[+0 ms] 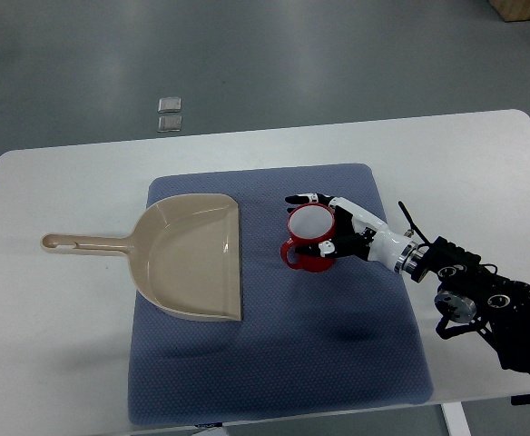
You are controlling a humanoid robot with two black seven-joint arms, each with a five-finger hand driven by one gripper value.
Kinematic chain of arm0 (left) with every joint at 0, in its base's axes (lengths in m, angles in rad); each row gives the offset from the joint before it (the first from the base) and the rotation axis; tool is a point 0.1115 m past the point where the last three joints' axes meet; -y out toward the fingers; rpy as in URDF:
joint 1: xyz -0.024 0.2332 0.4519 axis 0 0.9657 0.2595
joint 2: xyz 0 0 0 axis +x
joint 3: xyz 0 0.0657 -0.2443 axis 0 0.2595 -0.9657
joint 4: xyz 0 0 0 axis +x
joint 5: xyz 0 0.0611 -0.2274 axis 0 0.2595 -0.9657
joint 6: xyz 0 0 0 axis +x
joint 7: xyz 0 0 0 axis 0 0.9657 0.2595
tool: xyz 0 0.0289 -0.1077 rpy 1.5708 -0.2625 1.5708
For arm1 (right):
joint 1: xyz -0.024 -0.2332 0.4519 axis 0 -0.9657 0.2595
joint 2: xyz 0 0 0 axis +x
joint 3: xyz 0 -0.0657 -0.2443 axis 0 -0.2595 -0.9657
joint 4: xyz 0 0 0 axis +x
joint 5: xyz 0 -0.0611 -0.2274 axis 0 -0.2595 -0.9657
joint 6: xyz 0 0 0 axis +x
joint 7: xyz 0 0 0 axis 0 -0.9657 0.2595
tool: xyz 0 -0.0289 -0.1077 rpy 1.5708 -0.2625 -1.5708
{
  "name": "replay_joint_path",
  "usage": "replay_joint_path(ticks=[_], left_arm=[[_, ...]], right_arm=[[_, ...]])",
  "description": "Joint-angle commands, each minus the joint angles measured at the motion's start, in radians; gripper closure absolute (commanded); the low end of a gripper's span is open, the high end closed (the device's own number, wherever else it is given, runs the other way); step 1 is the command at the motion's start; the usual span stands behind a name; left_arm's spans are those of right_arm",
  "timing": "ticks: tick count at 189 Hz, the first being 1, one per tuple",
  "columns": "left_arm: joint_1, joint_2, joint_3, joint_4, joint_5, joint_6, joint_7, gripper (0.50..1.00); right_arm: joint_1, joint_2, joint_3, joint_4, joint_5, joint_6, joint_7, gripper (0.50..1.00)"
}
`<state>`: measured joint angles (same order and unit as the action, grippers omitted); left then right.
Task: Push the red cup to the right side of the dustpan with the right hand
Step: 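Push the red mug with the right hand toward the dustpan's edge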
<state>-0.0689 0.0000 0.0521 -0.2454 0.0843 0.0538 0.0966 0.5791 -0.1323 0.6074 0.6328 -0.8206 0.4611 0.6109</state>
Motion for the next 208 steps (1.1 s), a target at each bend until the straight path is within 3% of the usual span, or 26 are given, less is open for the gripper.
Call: replay_joint_path(ticks=[1,208], left_arm=[[0.0,0.0,0.0,0.0,0.0,0.0,0.0,0.5],[0.001,0.0,0.0,0.0,0.0,0.0,0.0,0.5]], right_arm=[[-0.012,-0.004,0.0,0.011,0.0,-0.001,0.0,0.57],[-0.078,0.063,-0.006,0.139,0.034,-0.078,0.0,0.57]])
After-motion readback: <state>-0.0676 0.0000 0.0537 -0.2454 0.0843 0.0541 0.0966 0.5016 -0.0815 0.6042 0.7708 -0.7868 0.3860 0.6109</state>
